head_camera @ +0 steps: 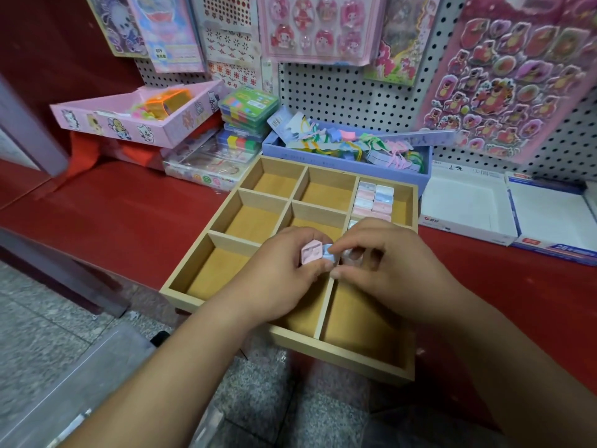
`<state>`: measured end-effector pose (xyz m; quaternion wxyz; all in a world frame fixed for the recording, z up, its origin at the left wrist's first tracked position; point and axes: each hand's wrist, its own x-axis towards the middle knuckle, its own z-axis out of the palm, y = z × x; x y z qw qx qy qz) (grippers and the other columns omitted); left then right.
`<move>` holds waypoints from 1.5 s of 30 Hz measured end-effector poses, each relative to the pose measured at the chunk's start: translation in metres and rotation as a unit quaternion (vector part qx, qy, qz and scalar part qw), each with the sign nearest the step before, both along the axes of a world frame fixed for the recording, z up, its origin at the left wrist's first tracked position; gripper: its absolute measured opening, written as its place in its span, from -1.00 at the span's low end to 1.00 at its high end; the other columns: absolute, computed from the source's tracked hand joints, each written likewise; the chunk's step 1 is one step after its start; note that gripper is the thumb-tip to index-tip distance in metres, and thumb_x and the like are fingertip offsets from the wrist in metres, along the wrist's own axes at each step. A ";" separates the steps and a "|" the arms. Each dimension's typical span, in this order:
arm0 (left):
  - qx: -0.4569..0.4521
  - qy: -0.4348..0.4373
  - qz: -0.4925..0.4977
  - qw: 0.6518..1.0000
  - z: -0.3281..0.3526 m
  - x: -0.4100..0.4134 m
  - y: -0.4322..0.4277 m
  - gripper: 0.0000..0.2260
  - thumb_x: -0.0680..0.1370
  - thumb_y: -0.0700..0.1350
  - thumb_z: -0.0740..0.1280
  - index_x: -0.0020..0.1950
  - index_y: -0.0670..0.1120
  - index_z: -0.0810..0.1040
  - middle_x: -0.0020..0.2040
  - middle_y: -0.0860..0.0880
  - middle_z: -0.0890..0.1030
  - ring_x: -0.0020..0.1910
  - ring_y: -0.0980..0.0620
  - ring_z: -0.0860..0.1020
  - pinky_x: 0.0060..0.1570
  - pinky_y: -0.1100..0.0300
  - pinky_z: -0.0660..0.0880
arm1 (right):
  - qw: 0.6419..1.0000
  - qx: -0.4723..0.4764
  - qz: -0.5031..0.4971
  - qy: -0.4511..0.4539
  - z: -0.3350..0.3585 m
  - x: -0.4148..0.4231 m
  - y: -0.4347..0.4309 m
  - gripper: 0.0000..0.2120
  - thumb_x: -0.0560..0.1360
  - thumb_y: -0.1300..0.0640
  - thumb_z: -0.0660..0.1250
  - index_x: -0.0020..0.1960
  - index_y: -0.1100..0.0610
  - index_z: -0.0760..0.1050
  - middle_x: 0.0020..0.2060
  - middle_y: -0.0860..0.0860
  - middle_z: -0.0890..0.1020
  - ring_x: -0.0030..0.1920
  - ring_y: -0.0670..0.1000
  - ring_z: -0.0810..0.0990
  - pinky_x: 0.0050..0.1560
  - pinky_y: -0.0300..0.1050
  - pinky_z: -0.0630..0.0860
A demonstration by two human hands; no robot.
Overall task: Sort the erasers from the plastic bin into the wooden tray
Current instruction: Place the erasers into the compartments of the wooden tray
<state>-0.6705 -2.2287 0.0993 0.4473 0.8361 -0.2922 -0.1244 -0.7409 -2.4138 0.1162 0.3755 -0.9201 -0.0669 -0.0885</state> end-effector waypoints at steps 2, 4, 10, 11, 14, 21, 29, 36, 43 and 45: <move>-0.032 0.037 -0.013 0.999 -0.001 0.001 0.001 -0.86 0.54 -0.16 0.44 0.03 0.06 0.63 -0.11 0.10 0.64 -0.13 0.14 0.56 -0.04 0.14 0.50 | 1.000 0.008 -0.006 -0.015 -0.004 0.003 0.002 -0.82 0.37 0.05 0.61 -0.06 -0.06 0.68 -0.13 -0.14 0.62 -0.07 -0.15 0.57 -0.06 -0.32 0.45; -0.059 0.074 -0.017 0.995 -0.001 -0.001 0.002 -0.83 0.54 -0.24 0.43 0.08 -0.02 0.64 -0.18 0.11 0.65 -0.21 0.17 0.56 -0.13 0.23 0.50 | 1.000 0.021 -0.015 -0.017 -0.005 0.004 0.002 -0.86 0.38 0.03 0.60 -0.13 -0.05 0.66 -0.16 -0.13 0.62 -0.09 -0.15 0.57 -0.07 -0.29 0.46; -0.125 0.141 0.060 0.980 0.000 0.002 0.000 -0.83 0.58 -0.29 0.40 0.12 -0.10 0.61 -0.22 0.02 0.61 -0.39 0.12 0.50 -0.41 0.40 0.39 | 0.995 0.004 -0.100 0.025 -0.003 0.000 -0.018 -0.91 0.46 0.03 0.52 -0.20 -0.05 0.64 -0.19 -0.13 0.61 -0.16 -0.16 0.56 -0.15 -0.26 0.47; -0.131 0.138 0.071 0.979 -0.001 0.004 0.001 -0.87 0.58 -0.27 0.40 0.07 -0.07 0.60 -0.28 0.03 0.56 -0.41 0.10 0.44 -0.45 0.36 0.35 | 0.994 -0.007 -0.106 0.040 -0.002 0.000 -0.022 -0.91 0.46 0.03 0.52 -0.20 -0.06 0.64 -0.16 -0.13 0.59 -0.14 -0.16 0.55 -0.11 -0.26 0.46; -0.144 0.155 0.077 0.974 0.001 0.005 0.002 -0.86 0.59 -0.20 0.41 -0.12 -0.05 0.50 -0.41 0.06 0.39 -0.51 0.10 0.28 -0.54 0.30 0.23 | 0.991 -0.049 -0.089 0.092 -0.001 0.000 -0.025 -0.90 0.48 0.02 0.51 -0.20 -0.07 0.64 -0.18 -0.13 0.57 -0.15 -0.18 0.53 -0.11 -0.22 0.42; -0.050 0.095 0.062 0.992 0.008 -0.004 0.000 -0.87 0.58 -0.12 0.39 -0.12 -0.04 0.46 -0.40 0.17 0.50 -0.39 0.18 0.43 -0.30 0.22 0.36 | 0.979 -0.124 -0.063 0.147 0.002 0.005 -0.019 -0.86 0.59 0.02 0.39 -0.14 -0.05 0.66 -0.33 -0.19 0.58 -0.31 -0.43 0.50 -0.34 -0.36 0.30; -0.048 0.125 0.040 0.990 0.004 -0.004 0.002 -0.82 0.65 -0.17 0.25 0.15 0.08 0.53 -0.43 0.21 0.46 -0.50 0.22 0.39 -0.39 0.21 0.28 | 0.980 -0.085 -0.046 0.177 0.005 0.007 -0.019 -0.85 0.61 0.09 0.37 -0.01 0.05 0.72 -0.23 -0.18 0.62 -0.42 -0.37 0.53 -0.45 -0.44 0.41; -0.067 0.091 0.039 0.993 0.001 -0.002 0.002 -0.66 0.54 -0.09 0.45 0.29 0.08 0.50 0.06 -0.01 0.63 0.04 -0.03 0.64 0.21 0.04 0.52 | 0.981 -0.069 -0.056 0.174 0.003 0.007 -0.021 -0.89 0.58 0.11 0.41 -0.06 0.04 0.72 -0.27 -0.16 0.63 -0.40 -0.36 0.54 -0.43 -0.43 0.42; -0.072 0.074 0.035 0.994 0.001 0.000 0.001 -0.82 0.51 -0.06 0.44 0.10 0.10 0.59 -0.03 0.13 0.65 0.04 0.04 0.65 0.24 -0.02 0.52 | 0.984 -0.058 -0.099 0.133 -0.004 0.014 -0.020 -0.91 0.46 0.05 0.54 -0.22 -0.01 0.69 -0.36 -0.16 0.66 -0.29 -0.18 0.61 -0.18 -0.17 0.58; -0.063 0.064 0.021 0.996 0.001 0.000 0.000 -0.81 0.55 -0.14 0.45 0.12 0.08 0.62 -0.03 0.16 0.66 0.04 0.12 0.63 0.26 0.05 0.50 | 0.992 0.005 -0.101 0.070 -0.003 0.011 -0.019 -0.93 0.46 0.05 0.54 -0.19 -0.05 0.68 -0.32 -0.23 0.65 -0.28 -0.19 0.59 -0.27 -0.32 0.48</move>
